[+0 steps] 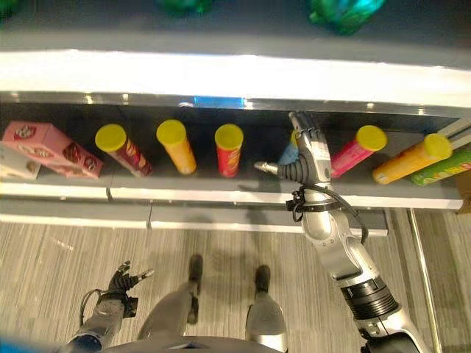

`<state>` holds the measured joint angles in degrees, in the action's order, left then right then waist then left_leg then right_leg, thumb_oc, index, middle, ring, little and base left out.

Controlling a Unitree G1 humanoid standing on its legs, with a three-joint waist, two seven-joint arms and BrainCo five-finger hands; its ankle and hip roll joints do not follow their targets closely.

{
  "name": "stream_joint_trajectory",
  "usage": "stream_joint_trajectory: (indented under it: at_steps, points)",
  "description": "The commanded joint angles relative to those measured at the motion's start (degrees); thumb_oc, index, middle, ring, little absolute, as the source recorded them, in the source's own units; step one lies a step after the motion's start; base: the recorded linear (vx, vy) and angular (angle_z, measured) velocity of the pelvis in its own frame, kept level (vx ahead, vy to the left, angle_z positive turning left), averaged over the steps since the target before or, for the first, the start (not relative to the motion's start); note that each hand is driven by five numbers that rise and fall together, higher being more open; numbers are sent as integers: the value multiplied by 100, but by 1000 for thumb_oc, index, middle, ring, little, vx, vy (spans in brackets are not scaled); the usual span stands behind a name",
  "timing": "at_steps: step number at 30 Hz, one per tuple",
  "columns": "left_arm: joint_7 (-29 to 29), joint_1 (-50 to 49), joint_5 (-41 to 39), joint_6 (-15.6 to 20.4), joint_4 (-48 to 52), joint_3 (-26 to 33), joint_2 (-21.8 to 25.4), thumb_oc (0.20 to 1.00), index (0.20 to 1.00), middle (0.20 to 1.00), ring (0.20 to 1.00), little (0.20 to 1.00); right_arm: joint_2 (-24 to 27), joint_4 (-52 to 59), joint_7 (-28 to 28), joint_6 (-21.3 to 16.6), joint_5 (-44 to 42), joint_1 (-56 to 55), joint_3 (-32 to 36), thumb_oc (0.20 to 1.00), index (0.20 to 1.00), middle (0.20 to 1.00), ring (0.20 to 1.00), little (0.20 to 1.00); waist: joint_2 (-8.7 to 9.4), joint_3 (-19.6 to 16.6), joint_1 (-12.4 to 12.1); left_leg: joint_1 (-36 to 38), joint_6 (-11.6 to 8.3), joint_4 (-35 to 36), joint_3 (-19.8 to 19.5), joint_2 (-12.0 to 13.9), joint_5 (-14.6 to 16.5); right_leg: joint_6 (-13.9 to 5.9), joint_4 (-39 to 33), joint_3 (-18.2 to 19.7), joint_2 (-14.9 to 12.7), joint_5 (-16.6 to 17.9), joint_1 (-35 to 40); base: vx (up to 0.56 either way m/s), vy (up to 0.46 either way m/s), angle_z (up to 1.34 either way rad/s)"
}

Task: Put the goods on the table back onto the shelves and tidy them up.

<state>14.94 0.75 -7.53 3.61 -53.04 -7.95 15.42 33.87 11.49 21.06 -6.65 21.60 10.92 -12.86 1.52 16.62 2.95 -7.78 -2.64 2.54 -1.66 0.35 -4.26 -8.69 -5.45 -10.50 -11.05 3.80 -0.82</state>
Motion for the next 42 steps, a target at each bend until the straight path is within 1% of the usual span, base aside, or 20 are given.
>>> stream_joint_trajectory:
  at_steps: [1, 6, 8, 15, 17, 19, 20, 21, 22, 23, 24, 28, 32, 35, 36, 37, 38, 39, 40, 42]
  points:
    - [-176, -39, 383, -18, -316, 60, 140, 1000, 1000, 1000, 1000, 1000, 406, 483, -805, -464, -960, 29, -136, 1000, 1000, 1000, 1000, 1000, 21, -386, -47, 201, -291, -344, 205, 546, 734, -398, 570, -112, -453, -466, -156, 66, -19, -19]
    - [-465, 4, 573, -33, -582, 142, 189, 1000, 1000, 1000, 1000, 1000, 870, 742, -1608, -629, -2077, -451, 127, 1000, 1000, 1000, 1000, 1000, 95, -557, 101, 415, -277, -377, 383, 583, 848, -391, 610, 92, -437, -491, -122, 57, -1, -26]
    - [-578, 23, 648, -11, -640, 175, 229, 1000, 1000, 1000, 1000, 1000, 1121, 888, -1896, -675, -2457, -890, 508, 1000, 1000, 1000, 1000, 1000, 119, -621, 204, 502, -285, -406, 490, 605, 901, -400, 639, 187, -444, -495, -118, 59, 20, -18]
    - [-709, 52, 661, 39, -551, 187, 260, 1000, 1000, 1000, 1000, 1000, 1097, 540, -2066, -560, -2905, -1831, 1453, 1000, 1000, 1000, 1000, 1000, 158, -659, 500, 572, -285, -510, 682, 619, 995, -431, 742, 448, -450, -462, -241, 20, 40, -17]
    - [-713, 13, 603, 51, -499, 197, 276, 1000, 1000, 1000, 1000, 1000, 852, 43, -2069, -457, -3130, -2141, 1629, 1000, 1000, 1000, 1000, 1000, 188, -668, 574, 592, -277, -509, 729, 609, 1005, -449, 763, 543, -451, -423, -295, 9, 48, -16]
    - [-734, -16, 594, 54, -408, 207, 304, 1000, 1000, 1000, 1000, 1000, 584, -712, -1998, -277, -2980, -2355, 1669, 1000, 1000, 1000, 1000, 1000, 217, -646, 611, 638, -254, -502, 779, 602, 1035, -470, 782, 613, -446, -402, -317, 9, 40, -15]
    - [-734, -15, 594, 53, -408, 208, 307, 1000, 1000, 1000, 1000, 1000, 581, -715, -1997, -279, -2980, -2351, 1667, 1000, 1000, 1000, 1000, 1000, 221, -663, 613, 617, -251, -496, 779, 594, 1022, -472, 777, 615, -452, -391, -338, 1, 43, -25]
    - [-783, -52, 541, 43, -348, 223, 331, 1000, 1000, 1000, 1000, 1000, 293, -1465, -1968, -122, -2874, -2446, 1608, 1000, 1000, 1000, 1000, 1000, 242, -653, 627, 616, -229, -493, 791, 570, 1025, -488, 767, 647, -459, -362, -357, -5, 24, -25]
    - [-784, -54, 540, 42, -345, 225, 335, 1000, 1000, 1000, 1000, 1000, 290, -1474, -1965, -127, -2872, -2439, 1601, 1000, 1000, 1000, 1000, 1000, 247, -651, 626, 619, -228, -494, 793, 570, 1026, -488, 768, 649, -460, -364, -355, -5, 38, -16]
    - [-772, -55, 498, 36, -333, 223, 345, 1000, 1000, 1000, 1000, 1000, 71, -1890, -1943, -42, -2964, -2457, 1577, 1000, 1000, 1000, 1000, 1000, 257, -635, 635, 612, -216, -495, 788, 555, 1024, -496, 777, 670, -465, -345, -372, -2, 46, -8]
    - [-826, -75, 434, 33, -308, 187, 355, 1000, 1000, 1000, 1000, 1000, -440, -2918, -1885, 90, -3082, -2427, 1467, 1000, 1000, 1000, 1000, 1000, 267, -601, 638, 630, -183, -495, 783, 525, 1060, -511, 779, 695, -485, -337, -356, 0, 63, -13]
    - [-843, -60, 306, 2, -285, 172, 375, 1000, 1000, 1000, 1000, 1000, -1188, -4573, -1653, 286, -3123, -2131, 1286, 1000, 1000, 1000, 1000, 1000, 268, -579, 627, 597, -105, -520, 759, 424, 1094, -549, 822, 769, -536, -276, -405, 4, 58, -9]
    - [-819, 47, 299, 25, -322, 74, 467, 1000, 1000, 1000, 1000, 1000, -1703, -5382, -1626, 345, -3353, -1992, 1185, 1000, 1000, 1000, 1000, 1000, 268, -403, 647, 646, 22, -558, 792, 274, 1171, -596, 1088, 989, -576, -160, -586, -22, 96, 0]
    - [-796, 125, 267, 14, -386, 57, 504, 1000, 1000, 1000, 1000, 1000, -1740, -5545, -1587, 358, -3423, -1865, 1156, 1000, 1000, 1000, 1000, 1000, 313, -287, 672, 653, 55, -572, 887, 274, 1175, -628, 1208, 1107, -522, 27, -764, -66, 53, -19]
    - [-787, 160, 259, 18, -404, 42, 528, 1000, 1000, 1000, 1000, 1000, -1758, -5572, -1559, 344, -3457, -1818, 1146, 1000, 1000, 1000, 1000, 1000, 318, -240, 668, 645, 62, -603, 967, 305, 1185, -631, 1226, 1096, -480, 32, -831, -110, -19, -40]
    - [-789, 243, 258, 21, -425, -2, 582, 1000, 1000, 1000, 1000, 1000, -1773, -5601, -1524, 310, -3479, -1717, 1093, 1000, 1000, 1000, 1000, 1000, 354, -149, 648, 615, 53, -710, 1127, 397, 1212, -631, 1283, 932, -463, 105, -957, -142, -136, -97]
    - [-777, 302, 264, 5, -429, -16, 648, 1000, 1000, 1000, 1000, 1000, -1772, -5554, -1487, 275, -3503, -1695, 1059, 1000, 1000, 1000, 1000, 1000, 325, -81, 607, 535, 16, -861, 1302, 622, 1216, -631, 1313, 599, -650, 155, -990, -116, -145, -94]
    - [-777, 302, 263, 5, -430, -17, 647, 1000, 1000, 1000, 1000, 1000, -1772, -5552, -1486, 276, -3503, -1696, 1060, 1000, 1000, 1000, 1000, 1000, 318, -72, 608, 534, 12, -880, 1297, 633, 1230, -631, 1314, 592, -642, 152, -979, -93, -159, -95]
    - [-763, 313, 249, -6, -419, -7, 652, 1000, 1000, 1000, 1000, 1000, -1769, -5503, -1487, 267, -3489, -1696, 1047, 1000, 1000, 1000, 1000, 1000, 287, -51, 589, 492, -5, -955, 1343, 748, 1230, -582, 1286, 428, -781, 157, -928, -68, -153, -48]
    - [-713, 308, 178, 2, -367, 49, 651, 1000, 1000, 1000, 1000, 1000, -1732, -5457, -1457, 268, -3422, -1662, 1037, 1000, 1000, 1000, 1000, 1000, 202, -37, 504, 405, -94, -1052, 1457, 1067, 1198, -502, 1214, 21, -1222, 351, -805, -81, -250, -47]
